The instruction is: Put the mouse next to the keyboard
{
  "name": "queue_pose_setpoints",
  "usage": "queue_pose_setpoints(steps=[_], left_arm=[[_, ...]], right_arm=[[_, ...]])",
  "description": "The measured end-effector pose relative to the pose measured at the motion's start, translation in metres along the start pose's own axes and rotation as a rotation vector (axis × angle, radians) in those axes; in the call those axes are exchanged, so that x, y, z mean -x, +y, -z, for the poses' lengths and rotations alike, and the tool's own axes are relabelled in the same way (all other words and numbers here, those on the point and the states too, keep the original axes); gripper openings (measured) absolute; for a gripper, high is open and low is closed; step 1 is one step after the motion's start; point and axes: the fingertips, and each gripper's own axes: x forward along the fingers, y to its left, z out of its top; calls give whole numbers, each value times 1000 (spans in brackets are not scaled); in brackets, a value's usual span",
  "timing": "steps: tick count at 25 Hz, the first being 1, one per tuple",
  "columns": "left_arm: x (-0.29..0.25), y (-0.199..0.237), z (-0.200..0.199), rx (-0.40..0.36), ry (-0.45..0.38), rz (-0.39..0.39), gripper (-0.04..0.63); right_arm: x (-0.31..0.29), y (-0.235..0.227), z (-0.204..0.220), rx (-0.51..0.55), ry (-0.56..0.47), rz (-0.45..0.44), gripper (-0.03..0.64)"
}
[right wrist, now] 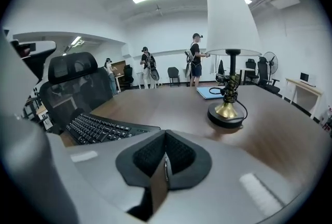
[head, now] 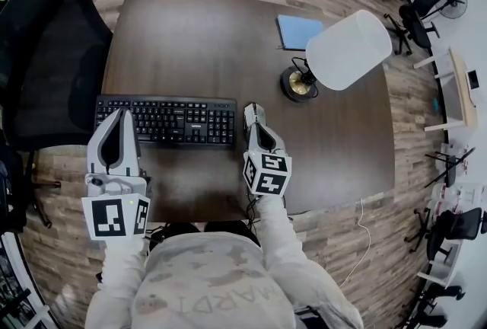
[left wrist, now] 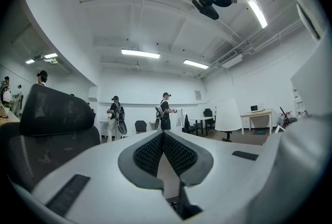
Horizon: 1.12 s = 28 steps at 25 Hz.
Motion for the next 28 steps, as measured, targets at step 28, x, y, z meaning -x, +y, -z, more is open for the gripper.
queue_pose_setpoints(steps=[28], left_arm=[[70,-5,-32,-3,-80,122,8]], right_arm=[[136,63,-58,57,-310,-19,11]])
